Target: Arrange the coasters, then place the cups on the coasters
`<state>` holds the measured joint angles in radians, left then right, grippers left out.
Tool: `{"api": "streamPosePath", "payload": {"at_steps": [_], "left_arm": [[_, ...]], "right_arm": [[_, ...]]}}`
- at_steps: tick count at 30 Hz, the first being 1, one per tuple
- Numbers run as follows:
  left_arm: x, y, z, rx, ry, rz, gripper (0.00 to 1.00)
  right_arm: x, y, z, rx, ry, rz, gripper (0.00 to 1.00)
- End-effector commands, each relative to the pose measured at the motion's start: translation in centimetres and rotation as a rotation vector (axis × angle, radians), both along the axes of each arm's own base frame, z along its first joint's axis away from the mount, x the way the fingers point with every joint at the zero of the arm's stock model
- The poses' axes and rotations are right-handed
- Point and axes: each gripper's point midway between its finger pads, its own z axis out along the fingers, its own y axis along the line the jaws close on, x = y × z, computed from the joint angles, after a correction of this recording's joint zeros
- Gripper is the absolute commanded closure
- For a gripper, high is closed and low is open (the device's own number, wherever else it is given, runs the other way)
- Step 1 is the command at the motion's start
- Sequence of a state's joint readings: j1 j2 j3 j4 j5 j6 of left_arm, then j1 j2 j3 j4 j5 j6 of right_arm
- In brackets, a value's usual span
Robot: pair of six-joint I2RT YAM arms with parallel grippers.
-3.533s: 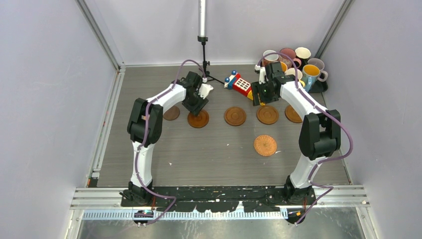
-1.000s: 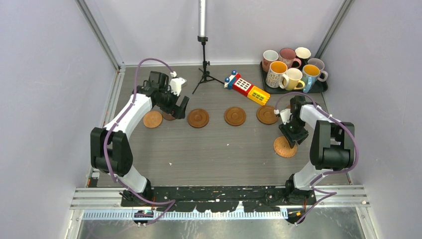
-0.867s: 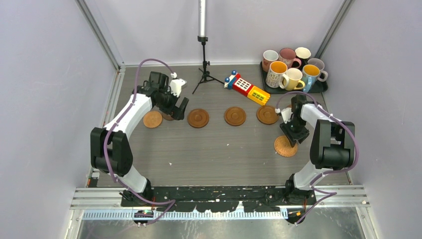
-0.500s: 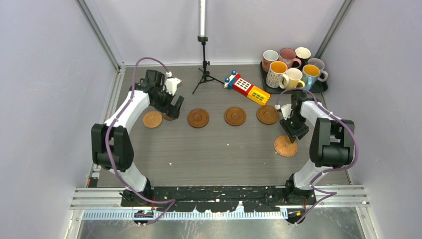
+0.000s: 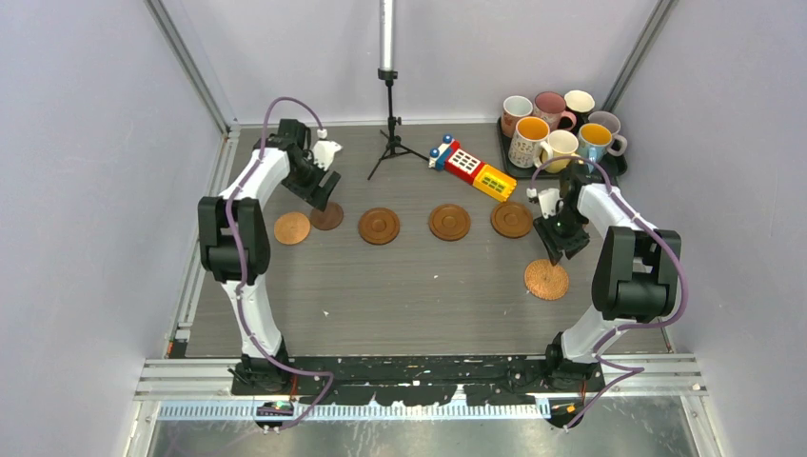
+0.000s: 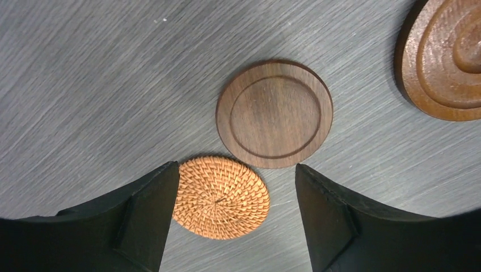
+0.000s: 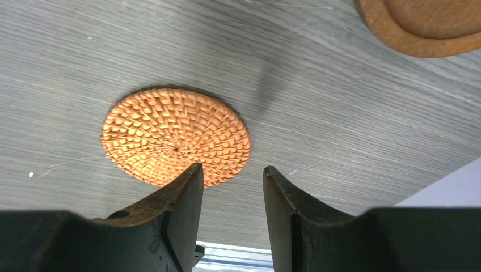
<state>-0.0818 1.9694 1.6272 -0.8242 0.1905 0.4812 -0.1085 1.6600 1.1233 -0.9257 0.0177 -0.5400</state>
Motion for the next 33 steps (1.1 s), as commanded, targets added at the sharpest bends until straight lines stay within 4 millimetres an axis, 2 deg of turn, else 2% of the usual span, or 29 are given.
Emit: {"api": "streamPosePath", "payload": {"at_steps": [1, 6, 10, 17, 22, 27, 33], "left_arm": [[1.0, -0.2, -0.2, 0.009, -0.005, -0.061, 0.26], [1.3, -0.4, -2.0, 0.006, 0.028, -0.073, 0.30], [1.2, -0.4, -3.4, 0.037, 0.034, -0.090, 0.29], [1.7, -0.6, -4.5, 0.029, 0.040, -0.096, 0.27], [1.2, -1.2, -5.5, -0.001, 0.078, -0.121, 0.33], [0.0, -1.6, -6.4, -0.031, 0.112, -0.164, 0.40], [-2.8, -0.9, -7.1, 0.009, 0.139, -0.252, 0.53]], "right_arm": [[-0.7, 1.7, 0.9, 0.051, 0.000, 0.003, 0.52], [-1.8, 2.2, -0.3, 0.048, 0.041, 0.007, 0.52], [-2.1, 2.0, -1.4, 0.029, 0.060, 0.014, 0.52], [-1.4, 0.8, -2.6, -0.037, 0.066, -0.007, 0.53], [-0.6, 0.4, -2.8, -0.057, 0.060, -0.008, 0.54], [0.3, 0.4, -3.0, -0.057, 0.057, -0.016, 0.55], [0.9, 0.3, -2.7, -0.060, 0.043, -0.021, 0.55]]}}
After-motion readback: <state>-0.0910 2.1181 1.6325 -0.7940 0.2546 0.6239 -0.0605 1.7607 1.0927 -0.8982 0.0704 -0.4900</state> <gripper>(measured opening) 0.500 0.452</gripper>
